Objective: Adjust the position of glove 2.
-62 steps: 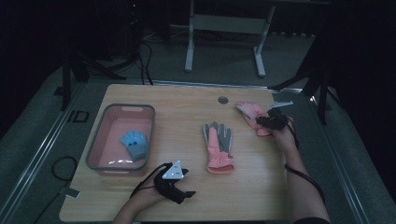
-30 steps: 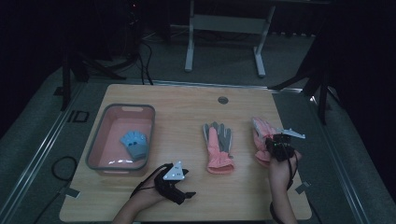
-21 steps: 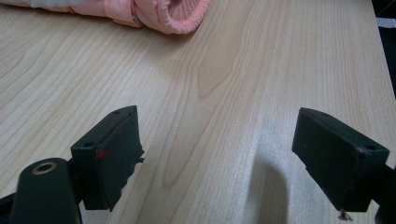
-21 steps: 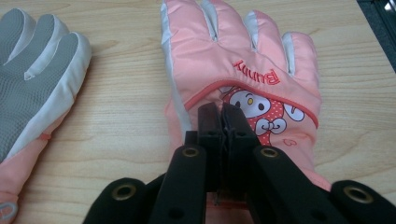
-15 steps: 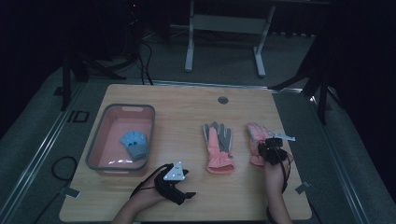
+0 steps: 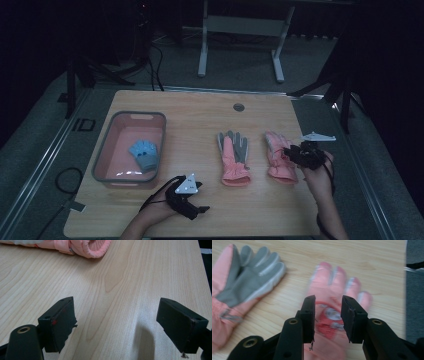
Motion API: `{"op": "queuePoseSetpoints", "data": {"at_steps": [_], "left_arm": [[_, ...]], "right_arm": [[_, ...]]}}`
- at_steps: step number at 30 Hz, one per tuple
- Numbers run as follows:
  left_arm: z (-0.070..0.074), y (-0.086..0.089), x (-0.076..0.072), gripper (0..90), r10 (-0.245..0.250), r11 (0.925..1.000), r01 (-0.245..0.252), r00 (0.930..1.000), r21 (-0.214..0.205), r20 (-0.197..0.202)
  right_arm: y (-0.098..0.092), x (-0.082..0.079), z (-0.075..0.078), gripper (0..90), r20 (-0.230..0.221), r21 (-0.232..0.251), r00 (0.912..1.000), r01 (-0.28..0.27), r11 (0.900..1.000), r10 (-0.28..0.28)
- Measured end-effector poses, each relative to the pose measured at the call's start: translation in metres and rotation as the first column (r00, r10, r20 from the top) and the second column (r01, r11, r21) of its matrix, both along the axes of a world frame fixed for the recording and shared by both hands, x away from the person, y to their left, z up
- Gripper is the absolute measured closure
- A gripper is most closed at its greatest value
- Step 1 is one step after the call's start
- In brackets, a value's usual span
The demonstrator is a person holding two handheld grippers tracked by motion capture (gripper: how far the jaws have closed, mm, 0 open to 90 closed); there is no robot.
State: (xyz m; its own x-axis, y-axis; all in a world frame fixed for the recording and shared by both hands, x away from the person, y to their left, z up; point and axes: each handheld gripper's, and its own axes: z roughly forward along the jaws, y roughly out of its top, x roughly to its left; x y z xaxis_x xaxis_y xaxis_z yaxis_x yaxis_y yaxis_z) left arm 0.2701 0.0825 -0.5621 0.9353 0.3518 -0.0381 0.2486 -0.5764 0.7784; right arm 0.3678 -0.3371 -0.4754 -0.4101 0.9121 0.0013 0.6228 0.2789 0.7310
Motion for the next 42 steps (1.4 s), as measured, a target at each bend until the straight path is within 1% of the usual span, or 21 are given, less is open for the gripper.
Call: {"op": "queuePoseSetpoints", "data": {"at_steps": [1, 2, 3, 5, 6, 10, 12, 15, 20, 22, 24, 25, 27, 28, 31, 32, 34, 36, 38, 40, 42], "left_arm": [[0.0, 0.0, 0.0, 15.7, 0.001, 1.0, -0.001, 1.0, 0.0, 0.0], [0.0, 0.0, 0.0, 15.7, 0.001, 1.0, -0.001, 1.0, 0.0, 0.003], [0.0, 0.0, 0.0, 15.7, 0.002, 1.0, -0.002, 1.0, 0.001, 0.002], [0.0, -0.001, 0.0, 15.7, 0.003, 1.0, -0.003, 1.0, 0.004, 0.002], [0.0, -0.001, 0.0, 15.7, 0.002, 1.0, -0.002, 1.0, 0.005, 0.003], [0.0, -0.001, 0.0, 15.7, 0.002, 1.0, -0.002, 1.0, 0.003, 0.001], [0.0, 0.0, 0.0, 15.7, 0.003, 1.0, -0.003, 1.0, 0.001, -0.001], [0.0, 0.0, 0.0, 15.7, 0.001, 1.0, -0.001, 1.0, 0.002, 0.0], [0.0, -0.001, 0.0, 15.7, -0.001, 1.0, 0.001, 1.0, 0.005, 0.0], [0.0, -0.001, -0.001, 15.7, -0.001, 1.0, 0.001, 1.0, 0.005, 0.001], [0.0, -0.001, -0.001, 15.7, -0.001, 1.0, 0.001, 1.0, 0.006, 0.002], [0.0, -0.001, -0.001, 15.7, -0.001, 1.0, 0.001, 1.0, 0.007, 0.003], [0.0, -0.001, -0.001, 15.7, -0.002, 1.0, 0.002, 1.0, 0.008, 0.002], [0.0, -0.001, -0.001, 15.7, -0.001, 1.0, 0.001, 1.0, 0.008, 0.001], [0.0, -0.001, 0.0, 15.7, -0.002, 1.0, 0.002, 1.0, 0.007, 0.001], [0.0, -0.001, 0.0, 15.7, -0.001, 1.0, 0.001, 1.0, 0.007, 0.001], [0.0, -0.001, 0.0, 15.7, 0.0, 1.0, 0.0, 1.0, 0.006, -0.001], [0.0, -0.001, 0.0, 15.7, -0.001, 1.0, 0.001, 1.0, 0.006, -0.002], [0.0, 0.0, 0.0, 15.7, -0.001, 1.0, 0.001, 1.0, 0.005, -0.001], [0.0, 0.0, 0.0, 15.7, 0.0, 1.0, 0.0, 1.0, 0.004, -0.001], [0.0, 0.0, 0.0, 15.7, -0.001, 1.0, 0.001, 1.0, 0.005, 0.0]], "right_arm": [[-0.004, 0.001, 0.002, 63.7, -0.002, 0.001, 0.9999, -0.012, 0.9999, 0.012], [-0.009, 0.002, 0.004, 62.5, -0.004, 0.017, 0.9991, -0.043, 0.9989, 0.043], [-0.014, 0.004, 0.007, 62.3, 0.005, 0.03, 0.9983, -0.058, 0.9979, 0.057], [-0.02, 0.007, 0.007, 59.7, -0.016, 0.036, 0.9947, -0.1, 0.9943, 0.101], [-0.021, 0.008, 0.006, 59.7, -0.02, 0.039, 0.9936, -0.11, 0.9931, 0.111], [-0.017, 0.011, -0.01, 58.3, -0.07, 0.042, 0.9897, -0.122, 0.9917, 0.125], [-0.013, 0.012, -0.02, 57.4, -0.09, 0.066, 0.9869, -0.128, 0.9895, 0.134], [-0.007, 0.015, -0.031, 56.2, -0.111, 0.02, 0.9876, -0.11, 0.9938, 0.111], [-0.006, 0.021, -0.047, 55.6, -0.16, -0.007, 0.9835, -0.087, 0.9962, 0.085], [-0.008, 0.023, -0.052, 61.7, -0.182, 0.031, 0.9792, -0.086, 0.9959, 0.09], [-0.008, 0.023, -0.053, 71.6, -0.186, 0.045, 0.9766, -0.102, 0.9938, 0.108], [-0.006, 0.023, -0.053, 76.1, -0.18, 0.041, 0.9769, -0.109, 0.9932, 0.114], [-0.001, 0.02, -0.053, 83.1, -0.158, 0.009, 0.9813, -0.109, 0.994, 0.109], [0.001, 0.019, -0.052, 86.2, -0.151, -0.002, 0.9835, -0.102, 0.9948, 0.101], [0.002, 0.015, -0.049, 89.0, -0.127, -0.006, 0.9892, -0.075, 0.9972, 0.073], [0.001, 0.013, -0.046, 89.3, -0.115, 0.006, 0.9915, -0.06, 0.9982, 0.06], [0.002, 0.01, -0.037, 89.6, -0.092, 0.0, 0.9954, -0.027, 0.9996, 0.026], [0.004, 0.007, -0.027, 89.7, -0.075, -0.009, 0.9971, -0.013, 0.9999, 0.012], [0.009, 0.004, -0.013, 89.7, -0.053, -0.018, 0.9986, -0.007, 0.9998, 0.006], [0.016, 0.0, 0.004, 89.7, -0.025, -0.032, 0.9997, -0.002, 0.9995, 0.001], [0.024, -0.002, 0.02, 89.7, -0.003, -0.028, 0.9999, -0.01, 0.9996, 0.01]]}}
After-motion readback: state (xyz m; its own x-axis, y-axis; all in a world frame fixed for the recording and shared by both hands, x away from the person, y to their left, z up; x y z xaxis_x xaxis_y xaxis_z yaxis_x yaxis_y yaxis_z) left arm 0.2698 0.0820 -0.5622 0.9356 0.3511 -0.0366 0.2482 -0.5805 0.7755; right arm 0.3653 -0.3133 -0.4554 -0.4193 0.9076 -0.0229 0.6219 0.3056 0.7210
